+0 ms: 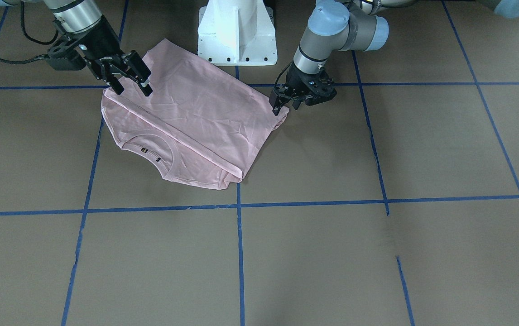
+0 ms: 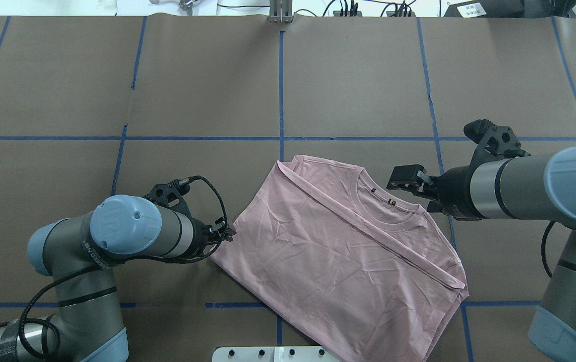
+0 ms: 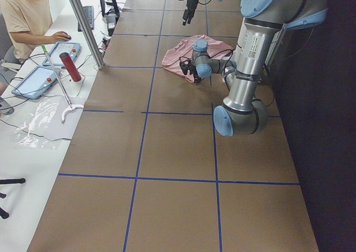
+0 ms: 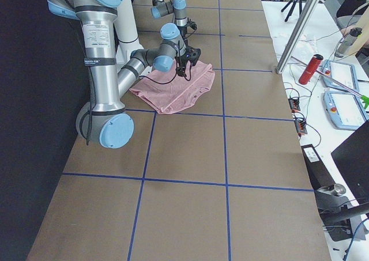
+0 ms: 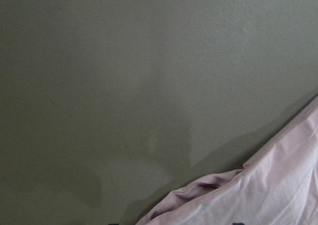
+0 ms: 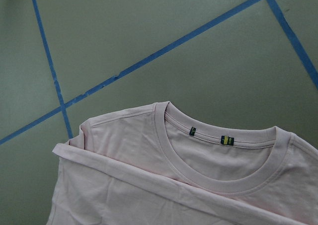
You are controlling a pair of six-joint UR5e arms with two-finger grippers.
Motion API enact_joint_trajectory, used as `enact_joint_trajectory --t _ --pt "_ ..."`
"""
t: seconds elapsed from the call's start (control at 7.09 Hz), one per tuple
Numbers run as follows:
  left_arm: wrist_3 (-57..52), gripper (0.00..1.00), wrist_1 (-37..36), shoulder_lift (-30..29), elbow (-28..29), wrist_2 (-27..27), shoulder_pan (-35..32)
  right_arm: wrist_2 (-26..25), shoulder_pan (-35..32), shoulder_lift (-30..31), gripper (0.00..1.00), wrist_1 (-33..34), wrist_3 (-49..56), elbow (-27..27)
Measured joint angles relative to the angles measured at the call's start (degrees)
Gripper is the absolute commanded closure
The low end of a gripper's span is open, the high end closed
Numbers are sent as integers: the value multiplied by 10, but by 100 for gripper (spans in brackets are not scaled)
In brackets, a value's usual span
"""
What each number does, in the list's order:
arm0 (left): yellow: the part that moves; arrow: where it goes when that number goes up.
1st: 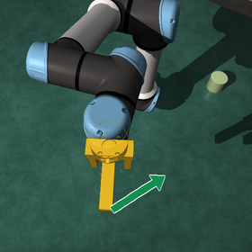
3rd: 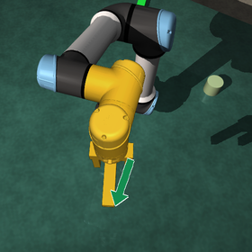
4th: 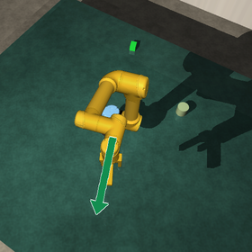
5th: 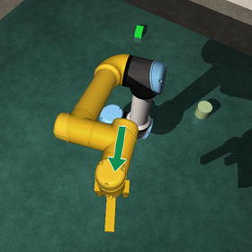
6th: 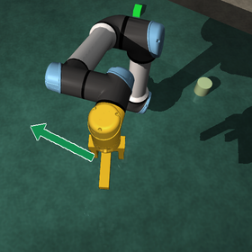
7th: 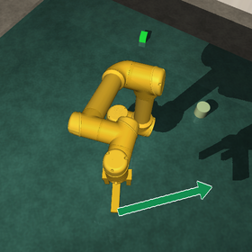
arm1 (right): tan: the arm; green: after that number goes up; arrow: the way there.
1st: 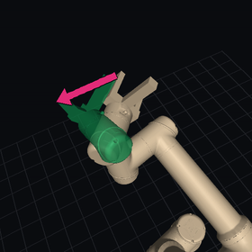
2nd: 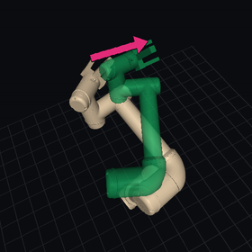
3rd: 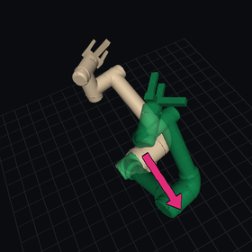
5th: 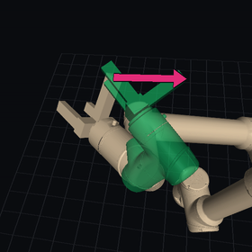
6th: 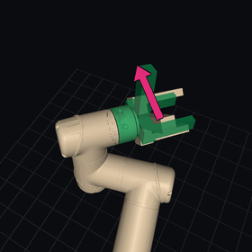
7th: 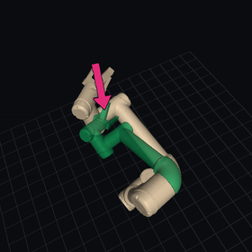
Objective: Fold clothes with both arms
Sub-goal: 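Move the right gripper to the collar while the left gripper approaches the shirt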
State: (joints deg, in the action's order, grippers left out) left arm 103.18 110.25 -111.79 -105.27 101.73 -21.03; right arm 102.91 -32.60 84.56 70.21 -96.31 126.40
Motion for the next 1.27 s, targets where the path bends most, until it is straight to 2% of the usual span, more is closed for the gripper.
enact_joint_trajectory --t 0.28,0.71,0.85,1.13,1.27 --pt "0 30 -1 0 6 0 2 1 -1 -3 0 -1 0 -9" --pt "0 44 -3 0 14 0 10 1 -1 -4 0 -2 0 -12" --pt "0 45 -3 0 15 0 14 1 -1 -4 0 -2 0 -12" --pt "0 100 -3 0 16 0 17 0 -1 -5 0 -2 0 -13" --pt "0 100 -3 0 16 0 18 0 -1 -5 0 -2 0 -13"
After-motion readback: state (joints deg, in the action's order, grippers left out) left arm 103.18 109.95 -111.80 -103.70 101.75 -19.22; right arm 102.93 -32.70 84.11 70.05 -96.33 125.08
